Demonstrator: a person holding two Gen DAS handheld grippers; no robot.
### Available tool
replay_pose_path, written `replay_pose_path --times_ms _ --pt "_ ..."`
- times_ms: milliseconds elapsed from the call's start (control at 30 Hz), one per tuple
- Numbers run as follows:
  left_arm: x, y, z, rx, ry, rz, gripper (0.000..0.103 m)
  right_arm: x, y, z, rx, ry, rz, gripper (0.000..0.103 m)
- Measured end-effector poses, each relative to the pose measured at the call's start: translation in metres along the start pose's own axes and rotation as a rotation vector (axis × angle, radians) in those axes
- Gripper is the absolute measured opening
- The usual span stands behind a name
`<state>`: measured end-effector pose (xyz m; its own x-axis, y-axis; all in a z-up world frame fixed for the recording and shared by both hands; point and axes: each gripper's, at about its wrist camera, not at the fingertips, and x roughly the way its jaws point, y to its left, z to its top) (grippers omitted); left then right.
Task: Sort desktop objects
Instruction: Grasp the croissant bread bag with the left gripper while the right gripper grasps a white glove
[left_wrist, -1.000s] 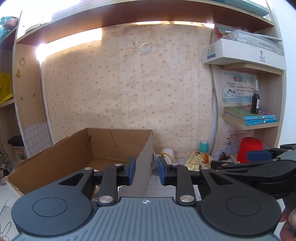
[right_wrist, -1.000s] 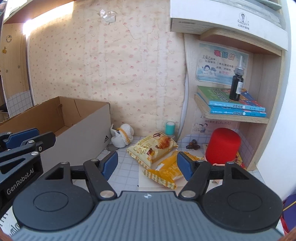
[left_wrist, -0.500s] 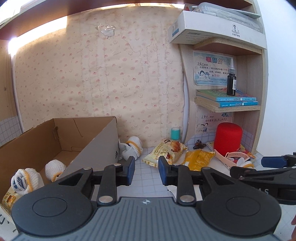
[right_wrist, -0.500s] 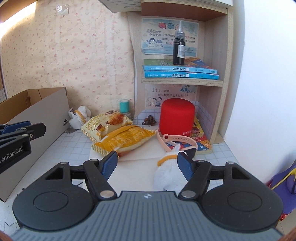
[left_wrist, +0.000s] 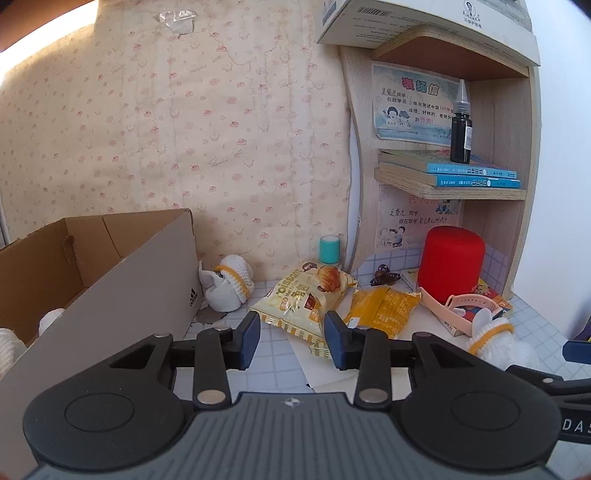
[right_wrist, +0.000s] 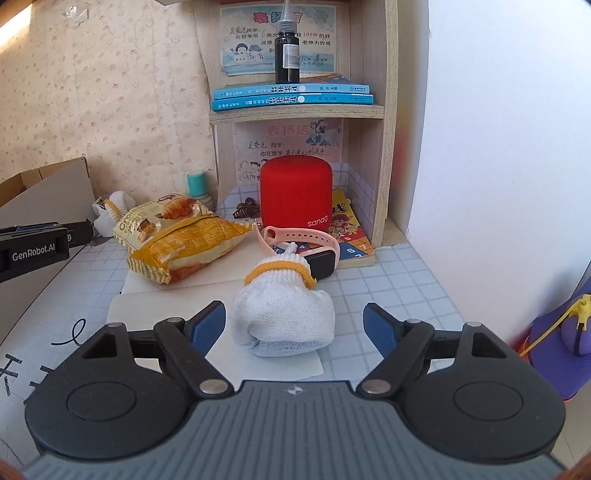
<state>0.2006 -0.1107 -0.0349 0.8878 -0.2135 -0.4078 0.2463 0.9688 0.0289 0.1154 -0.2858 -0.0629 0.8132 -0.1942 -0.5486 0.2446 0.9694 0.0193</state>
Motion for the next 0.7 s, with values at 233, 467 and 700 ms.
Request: replay_pose_path --times_ms 233,467,700 --pt "0.041 -0.006 0.012 0.011 0.035 0.012 0.044 0.027 0.003 0.004 0.007 0.034 -0.004 0.08" --pt "0.091 -0.007 0.018 0.017 0.122 -0.067 0.048 0.038 0.004 0.005 0.0 0.044 0.005 0.08" --pt "0.13 -0.006 0.026 0.011 0.177 -0.081 0.077 0.044 0.001 0.003 0.008 0.053 0.015 0.081"
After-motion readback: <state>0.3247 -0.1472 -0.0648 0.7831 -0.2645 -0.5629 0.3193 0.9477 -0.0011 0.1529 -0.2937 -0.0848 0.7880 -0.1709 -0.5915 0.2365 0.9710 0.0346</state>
